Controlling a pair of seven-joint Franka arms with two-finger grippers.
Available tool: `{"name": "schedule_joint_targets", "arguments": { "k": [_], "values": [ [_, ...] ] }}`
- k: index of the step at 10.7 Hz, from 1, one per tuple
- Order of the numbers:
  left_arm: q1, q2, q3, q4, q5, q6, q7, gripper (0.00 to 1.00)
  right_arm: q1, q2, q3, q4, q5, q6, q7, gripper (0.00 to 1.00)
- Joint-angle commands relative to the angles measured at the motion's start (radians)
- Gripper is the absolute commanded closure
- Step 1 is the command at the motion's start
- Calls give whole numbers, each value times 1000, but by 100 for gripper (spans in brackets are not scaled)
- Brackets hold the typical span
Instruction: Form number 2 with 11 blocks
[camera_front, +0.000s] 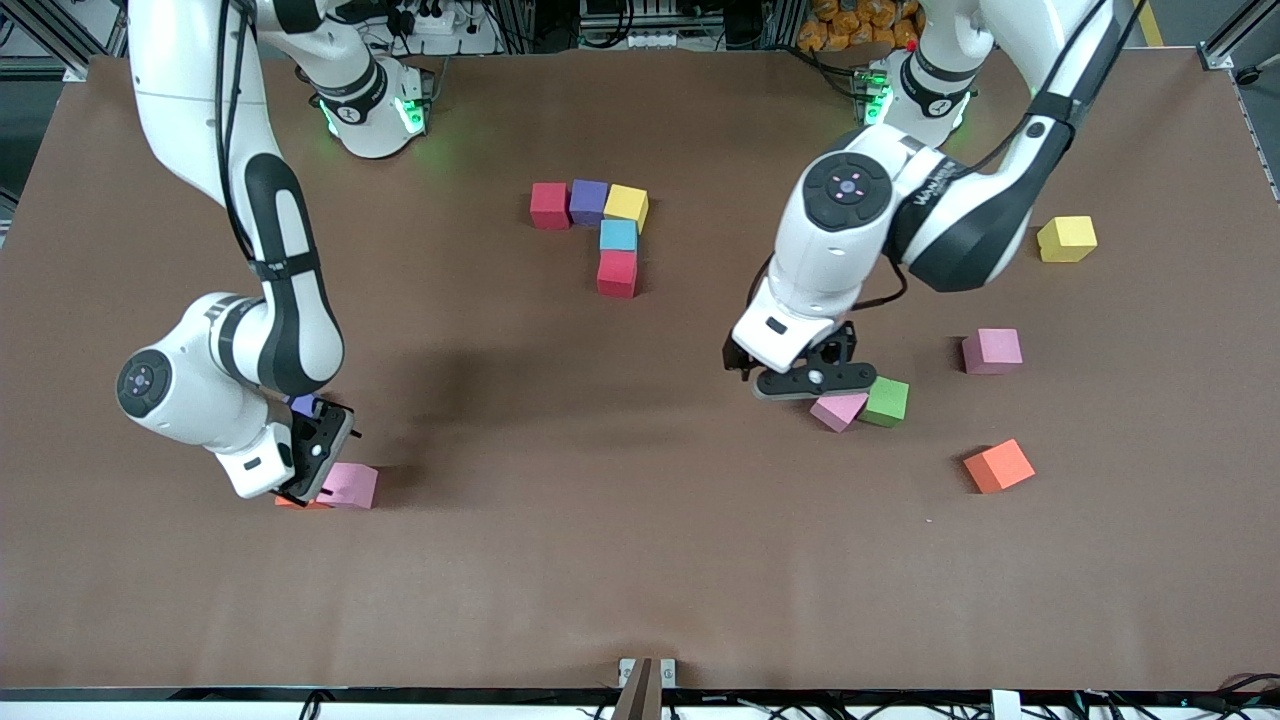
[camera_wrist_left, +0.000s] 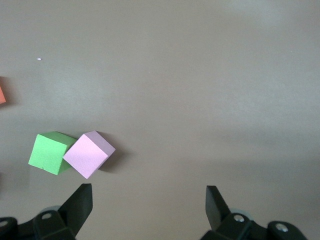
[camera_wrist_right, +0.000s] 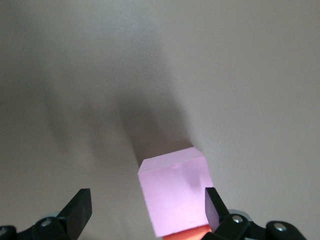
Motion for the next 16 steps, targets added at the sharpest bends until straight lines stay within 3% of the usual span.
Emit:
{"name": "schedule_joint_targets", "arguments": {
  "k": [1, 5, 8, 11, 12, 13, 14, 16],
  "values": [
    [33, -28, -13, -7, -27, -21, 36, 0, -29, 43, 31, 45, 17, 61, -160, 0],
    [79, -28, -13, -9, -61, -35, 102, 0, -58, 72, 52, 45, 25, 98, -236, 0],
    [106, -28, -13, -7, -70, -40, 160, 0, -144, 85, 139, 44, 28, 112, -238, 0],
    [120, -25, -12, -9, -70, -40, 179, 0, -150, 98, 147, 45, 51, 130, -236, 0],
    [131, -21, -9, -14, -70, -40, 211, 0, -148, 98, 147, 47, 56, 130, -236, 36],
    [143, -17, -7, -18, -69, -40, 267, 0, -147, 96, 147, 53, 56, 129, -234, 64],
    [162, -12, -7, -23, -70, -40, 301, 0, -148, 96, 147, 68, 54, 120, -233, 79],
    [177, 9, -6, -49, -68, -40, 338, 0, -136, 95, 150, 83, 53, 95, -234, 85]
  ]
}}
